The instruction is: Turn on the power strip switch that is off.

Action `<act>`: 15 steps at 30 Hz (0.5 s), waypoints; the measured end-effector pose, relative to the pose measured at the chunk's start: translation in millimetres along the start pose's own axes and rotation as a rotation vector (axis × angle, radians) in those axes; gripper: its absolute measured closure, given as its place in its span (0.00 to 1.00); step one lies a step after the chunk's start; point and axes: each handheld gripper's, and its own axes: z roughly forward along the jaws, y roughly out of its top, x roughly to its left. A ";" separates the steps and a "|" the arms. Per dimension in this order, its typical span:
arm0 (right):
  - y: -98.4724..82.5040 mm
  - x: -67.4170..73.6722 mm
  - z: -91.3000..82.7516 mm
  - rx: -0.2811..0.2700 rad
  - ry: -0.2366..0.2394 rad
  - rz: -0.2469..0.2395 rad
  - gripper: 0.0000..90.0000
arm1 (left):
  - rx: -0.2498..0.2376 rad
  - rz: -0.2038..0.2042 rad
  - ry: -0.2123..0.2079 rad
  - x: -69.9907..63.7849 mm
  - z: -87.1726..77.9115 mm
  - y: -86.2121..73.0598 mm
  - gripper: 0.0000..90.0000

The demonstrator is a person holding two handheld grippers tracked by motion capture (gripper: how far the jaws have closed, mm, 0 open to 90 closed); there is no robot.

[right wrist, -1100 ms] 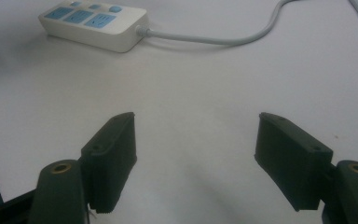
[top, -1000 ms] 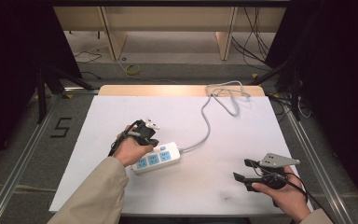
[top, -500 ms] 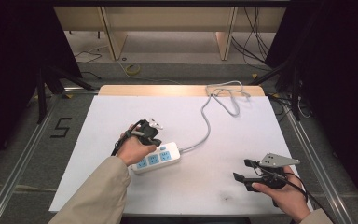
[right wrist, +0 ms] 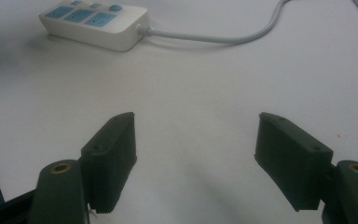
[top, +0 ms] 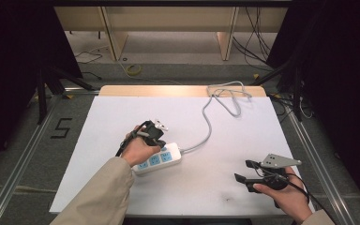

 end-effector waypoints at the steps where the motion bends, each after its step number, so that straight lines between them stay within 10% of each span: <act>1: 0.0 0.0 -0.1 0.000 0.000 0.000 0.32 | 0.003 0.001 0.001 -0.7 1.5 0.4 1.00; 15: -0.2 -0.1 -0.2 0.003 0.001 0.000 0.32 | 0.023 0.006 -0.004 -1.7 10.3 1.4 1.00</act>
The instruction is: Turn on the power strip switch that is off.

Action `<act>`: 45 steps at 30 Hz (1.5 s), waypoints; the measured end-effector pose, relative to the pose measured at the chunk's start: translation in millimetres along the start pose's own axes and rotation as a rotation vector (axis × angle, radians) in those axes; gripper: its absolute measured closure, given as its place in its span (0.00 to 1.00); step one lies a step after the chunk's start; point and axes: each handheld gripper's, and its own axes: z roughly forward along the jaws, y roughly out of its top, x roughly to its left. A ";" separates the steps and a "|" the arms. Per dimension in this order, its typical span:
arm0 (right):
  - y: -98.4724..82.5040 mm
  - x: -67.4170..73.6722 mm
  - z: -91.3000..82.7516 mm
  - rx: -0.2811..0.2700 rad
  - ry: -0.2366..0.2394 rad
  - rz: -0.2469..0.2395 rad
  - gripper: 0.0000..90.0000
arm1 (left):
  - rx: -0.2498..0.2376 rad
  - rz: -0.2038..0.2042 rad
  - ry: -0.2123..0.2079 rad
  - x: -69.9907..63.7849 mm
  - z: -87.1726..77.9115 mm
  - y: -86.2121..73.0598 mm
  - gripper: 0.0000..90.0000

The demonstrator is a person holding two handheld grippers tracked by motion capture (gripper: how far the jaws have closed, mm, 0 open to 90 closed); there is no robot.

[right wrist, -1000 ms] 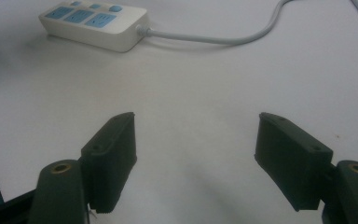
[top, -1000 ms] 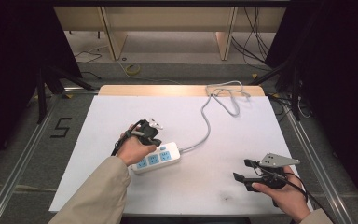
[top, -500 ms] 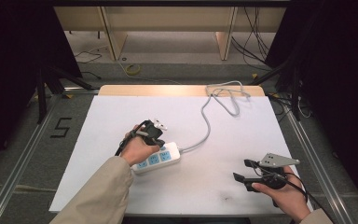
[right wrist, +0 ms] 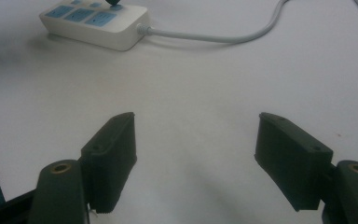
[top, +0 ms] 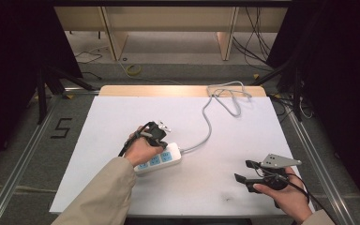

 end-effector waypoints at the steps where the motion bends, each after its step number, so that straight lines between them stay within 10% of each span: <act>1: 0.0 -0.1 0.0 0.000 0.000 0.000 0.32 | 0.001 0.000 0.000 -0.1 0.3 0.0 1.00; 45: 0.7 2.3 0.2 0.000 0.003 -0.003 0.32 | 0.025 0.028 0.027 -4.4 5.0 0.9 1.00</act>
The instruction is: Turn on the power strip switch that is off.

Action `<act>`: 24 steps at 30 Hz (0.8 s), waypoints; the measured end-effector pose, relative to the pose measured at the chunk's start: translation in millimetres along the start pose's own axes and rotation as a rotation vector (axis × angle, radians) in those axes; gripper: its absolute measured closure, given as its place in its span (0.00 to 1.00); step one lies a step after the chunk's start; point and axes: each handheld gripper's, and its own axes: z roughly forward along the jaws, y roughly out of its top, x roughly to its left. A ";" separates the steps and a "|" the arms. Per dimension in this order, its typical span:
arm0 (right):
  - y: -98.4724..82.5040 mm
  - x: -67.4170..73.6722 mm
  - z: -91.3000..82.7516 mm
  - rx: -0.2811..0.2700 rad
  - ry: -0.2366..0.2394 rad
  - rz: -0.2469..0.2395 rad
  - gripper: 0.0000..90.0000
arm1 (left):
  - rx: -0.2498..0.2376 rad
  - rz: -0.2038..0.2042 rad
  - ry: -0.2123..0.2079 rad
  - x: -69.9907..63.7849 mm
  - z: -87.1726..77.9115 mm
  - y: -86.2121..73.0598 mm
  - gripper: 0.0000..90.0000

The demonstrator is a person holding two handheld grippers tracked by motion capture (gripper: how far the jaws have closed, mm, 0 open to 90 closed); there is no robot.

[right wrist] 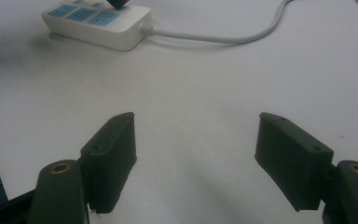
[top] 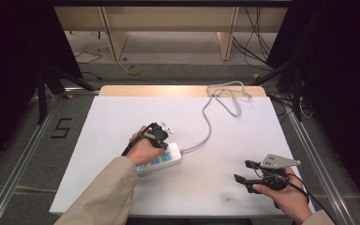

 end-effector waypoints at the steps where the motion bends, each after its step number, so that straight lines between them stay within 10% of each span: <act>1: 0.0 0.1 0.0 0.000 0.001 0.000 0.32 | 0.000 0.000 0.000 0.0 0.0 0.0 1.00; 24: 0.2 -1.1 -0.5 0.000 0.000 -0.001 0.32 | -0.022 0.001 -0.028 3.5 -1.9 -1.9 0.93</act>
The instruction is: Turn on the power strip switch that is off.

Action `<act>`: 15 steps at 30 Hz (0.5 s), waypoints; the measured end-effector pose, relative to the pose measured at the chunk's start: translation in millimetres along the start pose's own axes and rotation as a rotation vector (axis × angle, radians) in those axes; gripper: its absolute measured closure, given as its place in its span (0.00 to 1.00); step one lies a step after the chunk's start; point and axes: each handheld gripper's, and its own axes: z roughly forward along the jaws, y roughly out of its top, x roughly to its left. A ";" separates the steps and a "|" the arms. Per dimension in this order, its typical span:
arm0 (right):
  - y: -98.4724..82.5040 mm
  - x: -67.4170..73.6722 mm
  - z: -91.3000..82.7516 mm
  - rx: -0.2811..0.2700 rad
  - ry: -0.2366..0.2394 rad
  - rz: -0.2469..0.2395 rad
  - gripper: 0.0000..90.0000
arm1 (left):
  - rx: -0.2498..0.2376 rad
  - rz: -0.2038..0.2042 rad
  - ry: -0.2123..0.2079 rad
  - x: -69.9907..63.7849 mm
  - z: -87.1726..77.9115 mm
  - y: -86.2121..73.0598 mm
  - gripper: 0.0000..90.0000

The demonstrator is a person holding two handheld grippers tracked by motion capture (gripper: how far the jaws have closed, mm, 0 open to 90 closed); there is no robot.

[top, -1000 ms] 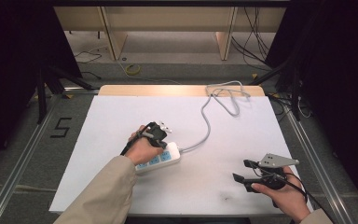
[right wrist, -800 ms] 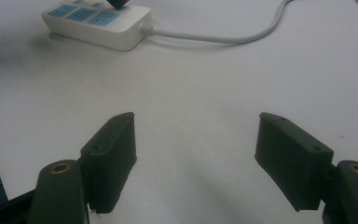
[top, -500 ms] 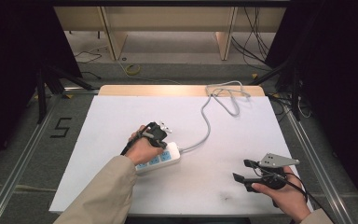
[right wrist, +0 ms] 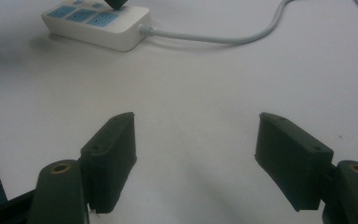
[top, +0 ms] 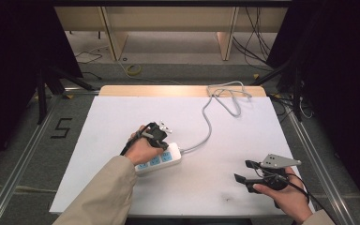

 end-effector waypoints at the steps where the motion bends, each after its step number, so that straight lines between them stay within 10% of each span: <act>1: 0.0 0.1 0.0 0.000 0.000 0.001 0.32 | -0.002 0.000 -0.001 0.2 -0.3 -0.1 0.92; 15: 0.0 -0.3 -0.5 -0.006 0.001 0.003 0.32 | -0.120 -0.026 0.007 7.7 -20.4 -4.0 0.72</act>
